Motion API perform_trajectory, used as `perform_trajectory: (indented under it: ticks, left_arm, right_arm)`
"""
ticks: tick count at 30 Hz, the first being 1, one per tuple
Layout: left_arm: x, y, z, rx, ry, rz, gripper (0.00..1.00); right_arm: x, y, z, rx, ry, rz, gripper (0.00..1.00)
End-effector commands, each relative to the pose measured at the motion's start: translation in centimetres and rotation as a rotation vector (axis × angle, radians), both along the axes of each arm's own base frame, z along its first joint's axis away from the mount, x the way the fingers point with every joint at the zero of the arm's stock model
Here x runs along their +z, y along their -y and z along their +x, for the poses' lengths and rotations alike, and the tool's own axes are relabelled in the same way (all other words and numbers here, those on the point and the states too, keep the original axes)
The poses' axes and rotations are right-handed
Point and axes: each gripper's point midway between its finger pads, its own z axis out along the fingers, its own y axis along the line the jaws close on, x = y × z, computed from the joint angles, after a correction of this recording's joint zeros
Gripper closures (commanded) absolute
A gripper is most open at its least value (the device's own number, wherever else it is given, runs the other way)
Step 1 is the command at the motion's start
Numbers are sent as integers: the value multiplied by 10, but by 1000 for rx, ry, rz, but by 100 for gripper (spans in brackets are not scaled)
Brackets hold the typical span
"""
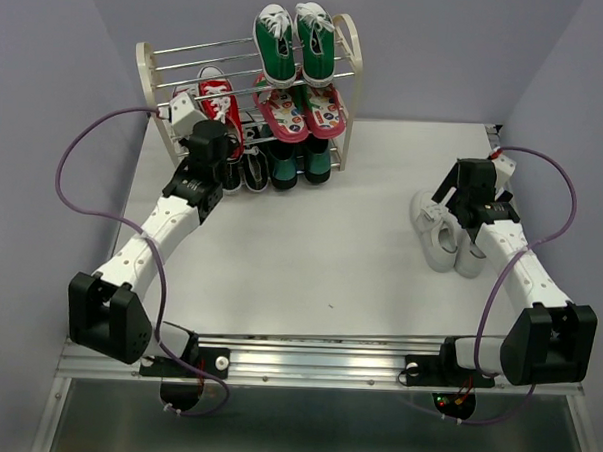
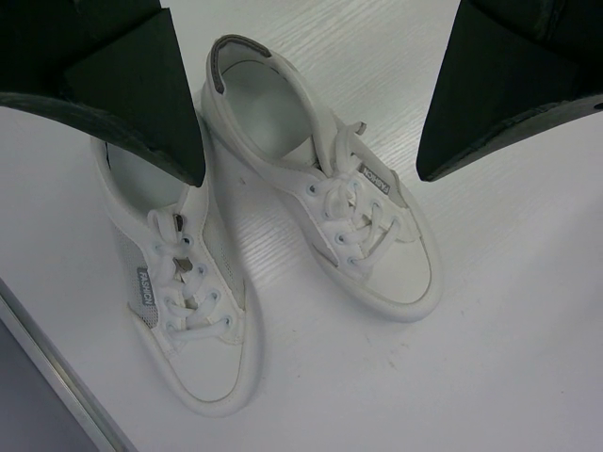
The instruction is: Place and organize the shoes onto the shoe shelf
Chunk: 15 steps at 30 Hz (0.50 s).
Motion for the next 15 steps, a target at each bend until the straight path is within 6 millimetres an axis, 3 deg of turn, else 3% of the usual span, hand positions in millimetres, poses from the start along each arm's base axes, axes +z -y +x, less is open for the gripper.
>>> perform_trajectory:
  ticks: [1,4,13,15]
  left_arm:
    - [78,-2,18,28,251,-59,100]
    - [90,-2,27,37,262,-63,100]
    - [97,-8,57,73,267,-65,100]
    - [88,-10,66,77,242,-60,100]
  right_arm:
    - [16,3,5,-1,65,-9,0]
    - [21,4,4,-5,77,-13,0]
    - [20,5,3,-7,73,-19,0]
    - [19,5,4,-6,70,-20,0]
